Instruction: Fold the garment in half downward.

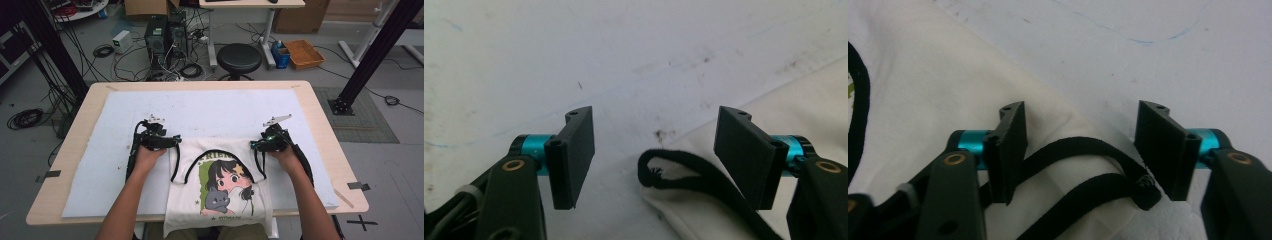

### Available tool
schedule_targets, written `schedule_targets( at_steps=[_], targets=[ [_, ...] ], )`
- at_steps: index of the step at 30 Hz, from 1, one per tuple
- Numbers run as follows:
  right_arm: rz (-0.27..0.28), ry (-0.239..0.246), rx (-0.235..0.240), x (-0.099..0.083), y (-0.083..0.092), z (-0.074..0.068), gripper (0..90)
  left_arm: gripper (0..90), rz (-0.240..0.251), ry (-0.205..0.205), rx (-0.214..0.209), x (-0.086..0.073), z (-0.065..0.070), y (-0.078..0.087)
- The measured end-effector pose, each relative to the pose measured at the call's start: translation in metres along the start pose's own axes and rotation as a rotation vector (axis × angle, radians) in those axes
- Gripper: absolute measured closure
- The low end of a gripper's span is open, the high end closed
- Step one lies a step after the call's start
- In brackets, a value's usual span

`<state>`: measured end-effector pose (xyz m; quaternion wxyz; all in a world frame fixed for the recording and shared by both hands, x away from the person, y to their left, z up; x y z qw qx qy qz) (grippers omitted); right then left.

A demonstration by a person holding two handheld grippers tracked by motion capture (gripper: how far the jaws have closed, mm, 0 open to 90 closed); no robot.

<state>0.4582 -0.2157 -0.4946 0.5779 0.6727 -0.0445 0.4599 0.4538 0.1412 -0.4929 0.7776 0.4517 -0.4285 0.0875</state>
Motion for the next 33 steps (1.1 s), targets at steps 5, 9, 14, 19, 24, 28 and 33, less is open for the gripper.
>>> schedule_targets(
  at_steps=[5,9,14,19,24,28,33],
  targets=[
    [-0.004,0.041,0.044,-0.001,0.006,-0.008,81.6,79.0,0.04,-0.023,-0.035,-0.009,0.002,0.007],
    [-0.016,0.057,0.002,0.001,0.007,-0.015,85.1,85.1,0.073,0.01,-0.029,-0.009,0.004,0.01],
    [0.081,0.066,-0.149,0.016,0.009,-0.004,85.5,85.7,0.262,0.137,-0.05,0.015,-0.005,0.019],
    [0.223,0.037,-0.222,0.041,0.02,0.009,85.4,85.7,0.442,0.147,-0.071,0.04,-0.008,0.033],
    [0.294,0.079,-0.221,0.037,0.036,0.004,85.3,85.5,0.485,0.097,-0.133,0.03,0.003,0.052],
    [0.347,0.137,-0.184,0.02,0.059,-0.011,85.2,85.4,0.519,0.065,-0.209,0.013,0.023,0.074],
    [0.384,0.152,-0.094,-0.008,0.085,-0.032,85.2,85.2,0.499,-0.002,-0.264,-0.017,0.052,0.096]
  ],
)
Point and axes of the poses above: each handheld gripper's, and its own axes: y roughly backward along the jaws, x roughly out of its top, z roughly to its right, the point moved 7 cm from there along -y, roughly forward along the jaws, and after that the axes turned 9 degrees about -x, right-handed, at the moved point
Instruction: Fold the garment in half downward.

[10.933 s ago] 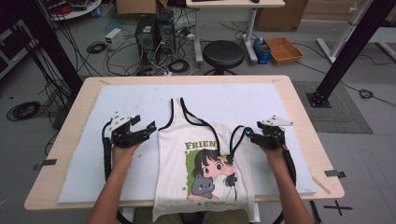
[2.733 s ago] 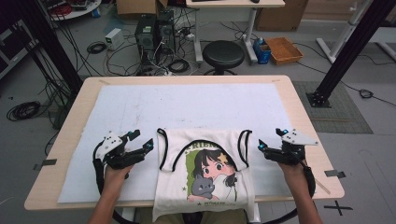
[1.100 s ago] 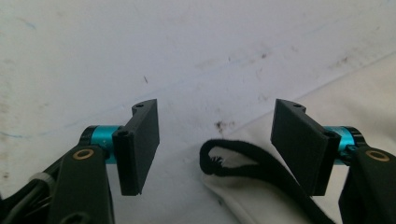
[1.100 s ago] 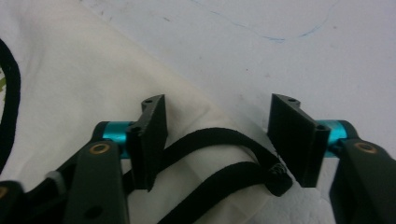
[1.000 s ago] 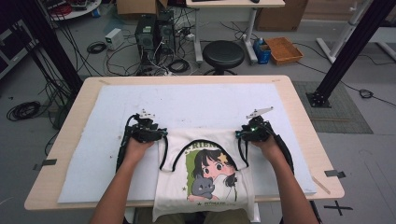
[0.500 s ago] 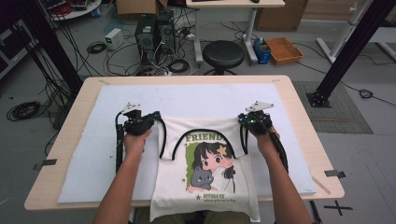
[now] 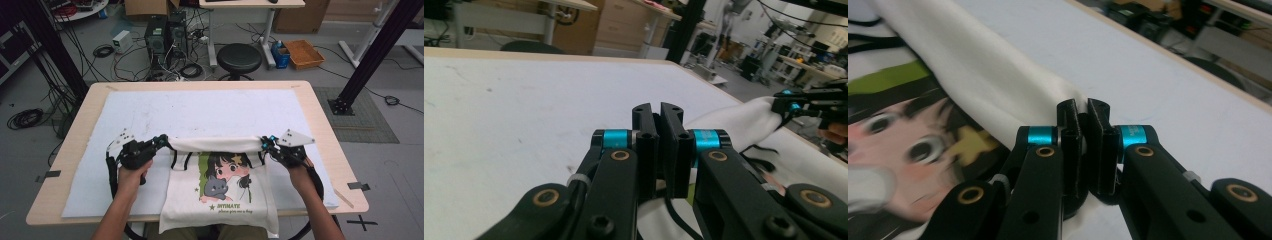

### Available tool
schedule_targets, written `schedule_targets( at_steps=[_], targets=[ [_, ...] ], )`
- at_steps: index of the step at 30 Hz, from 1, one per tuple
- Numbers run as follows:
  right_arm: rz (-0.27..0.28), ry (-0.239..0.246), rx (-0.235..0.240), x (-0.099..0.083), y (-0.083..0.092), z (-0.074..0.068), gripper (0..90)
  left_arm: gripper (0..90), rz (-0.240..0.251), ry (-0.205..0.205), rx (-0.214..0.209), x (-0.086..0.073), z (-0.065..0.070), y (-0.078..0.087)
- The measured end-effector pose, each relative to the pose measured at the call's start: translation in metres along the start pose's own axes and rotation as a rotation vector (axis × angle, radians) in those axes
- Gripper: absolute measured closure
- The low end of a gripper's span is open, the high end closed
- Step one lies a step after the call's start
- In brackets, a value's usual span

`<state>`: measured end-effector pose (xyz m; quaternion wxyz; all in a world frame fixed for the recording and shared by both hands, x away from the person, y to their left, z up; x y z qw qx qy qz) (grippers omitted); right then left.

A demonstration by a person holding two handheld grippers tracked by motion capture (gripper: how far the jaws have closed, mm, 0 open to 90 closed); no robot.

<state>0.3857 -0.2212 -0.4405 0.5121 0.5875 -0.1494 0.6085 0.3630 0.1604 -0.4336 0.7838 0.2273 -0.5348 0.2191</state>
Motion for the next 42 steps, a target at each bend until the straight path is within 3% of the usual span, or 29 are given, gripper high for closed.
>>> schedule_targets(
  at_steps=[3,7,12,13,15,16,17,19,21,22,25,29,31,32,33,34,35,37,39,40,42],
  targets=[
    [-0.002,0.019,0.072,-0.011,0.018,-0.015,85.0,85.1,-0.025,-0.015,-0.02,-0.008,0.013,0.012],
    [-0.022,0.055,0.128,-0.027,0.04,-0.032,85.0,85.0,-0.108,-0.035,-0.053,-0.03,0.032,0.025],
    [-0.102,0.099,0.195,-0.047,0.055,-0.046,84.2,84.1,-0.212,-0.008,-0.074,-0.045,0.041,0.033],
    [-0.114,0.089,0.223,-0.05,0.058,-0.048,79.6,80.2,-0.206,0.004,-0.081,-0.043,0.041,0.034],
    [-0.107,0.043,0.245,-0.049,0.061,-0.048,57.3,53.4,-0.179,0.044,-0.039,-0.036,0.036,0.034],
    [-0.083,-0.007,0.238,-0.044,0.062,-0.044,48.2,43.1,-0.165,0.04,-0.012,-0.032,0.032,0.033],
    [-0.07,-0.042,0.212,-0.041,0.061,-0.041,41.0,41.8,-0.152,0.03,0.02,-0.027,0.028,0.032],
    [-0.044,-0.105,0.133,-0.033,0.059,-0.03,36.7,39.7,-0.146,0.037,0.065,-0.019,0.017,0.025],
    [-0.057,-0.141,0.052,-0.03,0.05,-0.019,27.5,37.7,-0.173,0.066,0.105,-0.016,0.002,0.011],
    [-0.089,-0.16,0.022,-0.03,0.042,-0.014,27.3,37.5,-0.196,0.077,0.122,-0.017,-0.004,0.006],
    [-0.158,-0.2,0.013,-0.033,0.023,-0.008,27.3,36.4,-0.307,0.091,0.18,-0.028,-0.017,-0.015],
    [-0.261,-0.209,0.062,-0.044,-0.005,-0.011,36.3,36.4,-0.405,0.074,0.168,-0.044,-0.017,-0.031],
    [-0.307,-0.196,0.098,-0.051,-0.011,-0.016,42.8,36.5,-0.433,0.064,0.132,-0.051,-0.015,-0.035],
    [-0.291,-0.203,0.122,-0.052,-0.012,-0.017,49.3,38.7,-0.454,0.048,0.129,-0.055,-0.014,-0.035],
    [-0.284,-0.197,0.143,-0.052,-0.01,-0.018,52.1,44.3,-0.459,0.005,0.138,-0.056,-0.013,-0.035],
    [-0.284,-0.184,0.149,-0.052,-0.009,-0.018,54.6,54.0,-0.457,0.005,0.092,-0.056,-0.01,-0.035],
    [-0.288,-0.183,0.159,-0.052,-0.007,-0.018,57.5,69.2,-0.464,-0.01,0.071,-0.056,-0.008,-0.035],
    [-0.286,-0.188,0.174,-0.053,-0.006,-0.019,61.4,79.8,-0.461,-0.056,0.079,-0.057,-0.001,-0.037],
    [-0.302,-0.226,0.174,-0.052,-0.005,-0.019,72.7,82.1,-0.448,-0.036,0.083,-0.056,-0.001,-0.035],
    [-0.306,-0.227,0.178,-0.051,-0.005,-0.019,79.3,83.4,-0.433,-0.018,0.089,-0.055,-0.002,-0.034],
    [-0.311,-0.207,0.162,-0.049,-0.005,-0.018,82.2,84.7,-0.396,0.011,0.094,-0.052,-0.006,-0.031]
  ],
)
Point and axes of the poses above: each handheld gripper's, and its own axes: y roughly backward along the jaws, x roughly out of its top, z roughly to its right, the point moved 7 cm from there along -y, roughly forward along the jaws, and after that the axes turned 9 degrees about -x, right-handed, at the moved point
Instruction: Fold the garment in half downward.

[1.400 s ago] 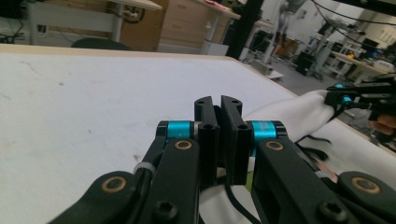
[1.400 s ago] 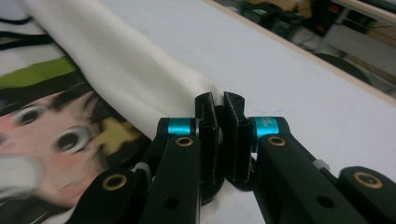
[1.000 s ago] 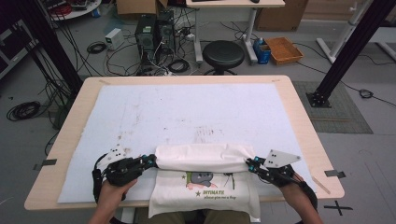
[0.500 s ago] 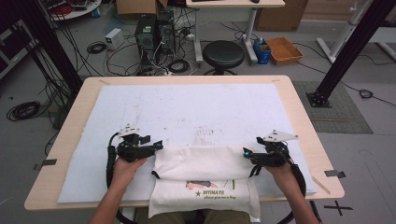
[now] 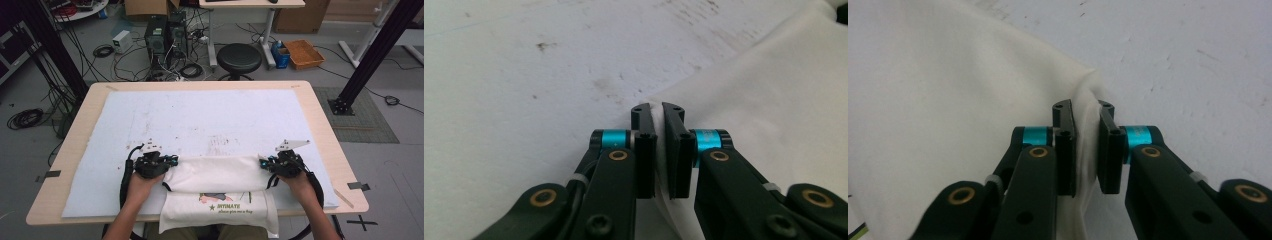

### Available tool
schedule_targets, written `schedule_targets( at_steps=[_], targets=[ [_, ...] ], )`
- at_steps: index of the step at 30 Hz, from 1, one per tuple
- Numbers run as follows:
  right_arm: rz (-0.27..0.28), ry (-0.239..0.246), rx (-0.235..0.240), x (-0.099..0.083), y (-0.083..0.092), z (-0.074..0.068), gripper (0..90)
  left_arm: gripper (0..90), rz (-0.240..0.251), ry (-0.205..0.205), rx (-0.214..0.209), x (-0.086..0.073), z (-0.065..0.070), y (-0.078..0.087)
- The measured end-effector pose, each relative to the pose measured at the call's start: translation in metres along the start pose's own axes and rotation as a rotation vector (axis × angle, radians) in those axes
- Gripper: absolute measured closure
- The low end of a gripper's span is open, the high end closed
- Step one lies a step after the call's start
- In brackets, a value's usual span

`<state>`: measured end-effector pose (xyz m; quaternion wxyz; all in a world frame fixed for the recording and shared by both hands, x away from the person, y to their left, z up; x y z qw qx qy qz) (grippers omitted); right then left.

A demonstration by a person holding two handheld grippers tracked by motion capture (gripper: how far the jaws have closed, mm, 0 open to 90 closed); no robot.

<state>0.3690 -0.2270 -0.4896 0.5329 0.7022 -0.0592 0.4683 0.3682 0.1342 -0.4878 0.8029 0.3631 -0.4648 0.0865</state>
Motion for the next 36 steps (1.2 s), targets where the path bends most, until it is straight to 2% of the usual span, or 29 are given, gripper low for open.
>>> schedule_targets(
  at_steps=[1,3,8,10,14,17,19,20,22,24,26,28,30,31,33,34,35,36],
  targets=[
    [-0.003,0.002,-0.013,0.001,-0.001,0.0,82.7,84.8,0.033,0.028,-0.007,0.003,-0.003,0.002],
    [0.005,0.013,-0.046,0.006,-0.003,0.003,83.0,85.0,0.06,0.047,-0.013,0.008,-0.007,0.004],
    [0.054,-0.021,-0.102,0.027,-0.012,0.019,83.1,85.2,0.099,0.063,0.016,0.03,-0.025,0.0],
    [0.07,-0.022,-0.145,0.041,-0.018,0.027,83.1,85.2,0.123,0.063,0.022,0.041,-0.03,-0.003],
    [0.139,0.009,-0.187,0.065,-0.024,0.037,83.0,85.2,0.133,0.096,0.073,0.053,-0.045,-0.011],
    [0.163,-0.01,-0.201,0.074,-0.029,0.041,82.7,85.0,0.147,0.113,0.092,0.054,-0.05,-0.011],
    [0.151,0.004,-0.211,0.074,-0.033,0.039,77.7,80.9,0.155,0.109,0.111,0.052,-0.05,-0.01],
    [0.143,0.005,-0.218,0.073,-0.034,0.037,65.9,68.4,0.162,0.119,0.118,0.051,-0.05,-0.008],
    [0.139,-0.001,-0.232,0.069,-0.034,0.036,48.7,53.7,0.159,0.166,0.11,0.044,-0.05,-0.002],
    [0.136,-0.008,-0.236,0.062,-0.029,0.037,39.1,46.5,0.145,0.186,0.098,0.036,-0.046,0.004],
    [0.139,-0.041,-0.219,0.053,-0.023,0.037,32.9,46.4,0.137,0.187,0.088,0.027,-0.04,0.009],
    [0.123,-0.065,-0.192,0.042,-0.017,0.034,31.1,46.5,0.122,0.186,0.067,0.015,-0.032,0.015],
    [0.104,-0.056,-0.2,0.03,-0.011,0.032,35.1,47.5,0.12,0.171,0.054,0.007,-0.025,0.021],
    [0.105,-0.058,-0.188,0.026,-0.009,0.032,38.4,47.5,0.13,0.164,0.047,0.004,-0.023,0.023],
    [0.123,-0.082,-0.179,0.02,-0.005,0.032,41.9,47.5,0.149,0.153,0.039,0.0,-0.019,0.027],
    [0.144,-0.109,-0.176,0.017,-0.002,0.032,42.9,47.5,0.156,0.152,0.039,-0.001,-0.017,0.027],
    [0.163,-0.137,-0.168,0.017,0.002,0.032,44.1,47.5,0.158,0.145,0.043,0.0,-0.017,0.027],
    [0.175,-0.145,-0.165,0.019,0.005,0.032,45.5,47.5,0.157,0.139,0.044,0.0,-0.017,0.026]
  ],
)
Point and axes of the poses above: each handheld gripper's, and its own axes: y roughly backward along the jaws, x roughly out of its top, z roughly to its right, the point moved 7 cm from there along -y, roughly forward along the jaws, and after that the axes turned 9 degrees about -x, right-handed, at the moved point
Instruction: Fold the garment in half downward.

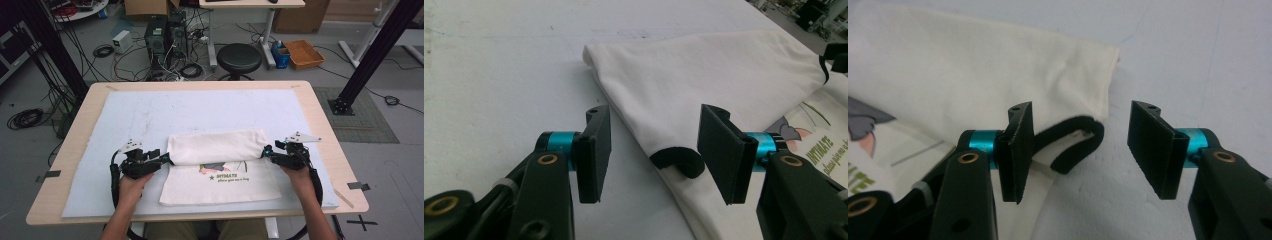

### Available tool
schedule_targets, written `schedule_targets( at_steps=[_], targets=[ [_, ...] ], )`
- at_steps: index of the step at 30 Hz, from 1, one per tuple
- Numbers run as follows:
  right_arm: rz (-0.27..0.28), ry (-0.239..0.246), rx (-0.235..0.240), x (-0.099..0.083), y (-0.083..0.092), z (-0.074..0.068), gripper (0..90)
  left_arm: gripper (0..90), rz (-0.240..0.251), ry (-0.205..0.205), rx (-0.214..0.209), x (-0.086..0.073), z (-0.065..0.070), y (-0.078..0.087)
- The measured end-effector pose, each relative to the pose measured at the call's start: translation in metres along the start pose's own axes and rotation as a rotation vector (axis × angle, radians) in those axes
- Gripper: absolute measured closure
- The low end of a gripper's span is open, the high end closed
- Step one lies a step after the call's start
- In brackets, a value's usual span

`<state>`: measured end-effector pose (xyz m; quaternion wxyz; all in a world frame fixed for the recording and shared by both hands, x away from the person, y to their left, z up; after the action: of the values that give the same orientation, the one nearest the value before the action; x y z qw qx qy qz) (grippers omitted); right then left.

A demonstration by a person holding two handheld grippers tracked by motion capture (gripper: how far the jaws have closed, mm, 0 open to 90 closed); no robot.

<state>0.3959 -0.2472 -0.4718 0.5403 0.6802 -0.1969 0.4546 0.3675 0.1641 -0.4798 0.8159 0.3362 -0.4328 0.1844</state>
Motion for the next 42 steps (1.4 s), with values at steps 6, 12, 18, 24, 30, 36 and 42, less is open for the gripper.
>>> schedule_targets(
  at_steps=[6,12,18,24,30,36,42],
  targets=[
    [0.017,0.013,0.004,0.01,-0.005,-0.009,50.6,51.1,-0.057,0.014,-0.001,-0.004,-0.002,-0.011],
    [-0.086,0.055,-0.025,0.001,-0.024,-0.015,69.8,77.3,-0.117,-0.002,0.016,-0.007,-0.001,-0.017],
    [-0.073,0.134,-0.031,0.003,-0.017,-0.024,84.1,88.1,-0.077,-0.035,0.015,-0.006,0.006,-0.01],
    [-0.047,0.127,0.018,-0.001,0.007,-0.025,84.3,88.4,0.02,-0.043,-0.082,0.001,0.028,0.014],
    [-0.029,0.129,0.056,-0.013,0.033,-0.03,84.3,88.4,-0.004,-0.062,-0.127,-0.016,0.05,0.032],
    [-0.015,0.135,0.088,-0.03,0.065,-0.037,84.4,89.5,-0.029,-0.054,-0.139,-0.035,0.059,0.054],
    [-0.027,0.145,0.12,-0.05,0.086,-0.041,84.6,89.5,-0.091,-0.064,-0.121,-0.055,0.065,0.062]
  ],
)
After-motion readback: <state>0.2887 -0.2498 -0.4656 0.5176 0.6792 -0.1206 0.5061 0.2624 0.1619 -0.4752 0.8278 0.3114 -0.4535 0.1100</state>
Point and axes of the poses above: each handheld gripper's, and its own axes: y roughly backward along the jaws, x roughly out of its top, z roughly to its right, the point moved 7 cm from there along -y, roughly forward along the jaws, and after that the axes turned 9 degrees about -x, right-handed, at the moved point
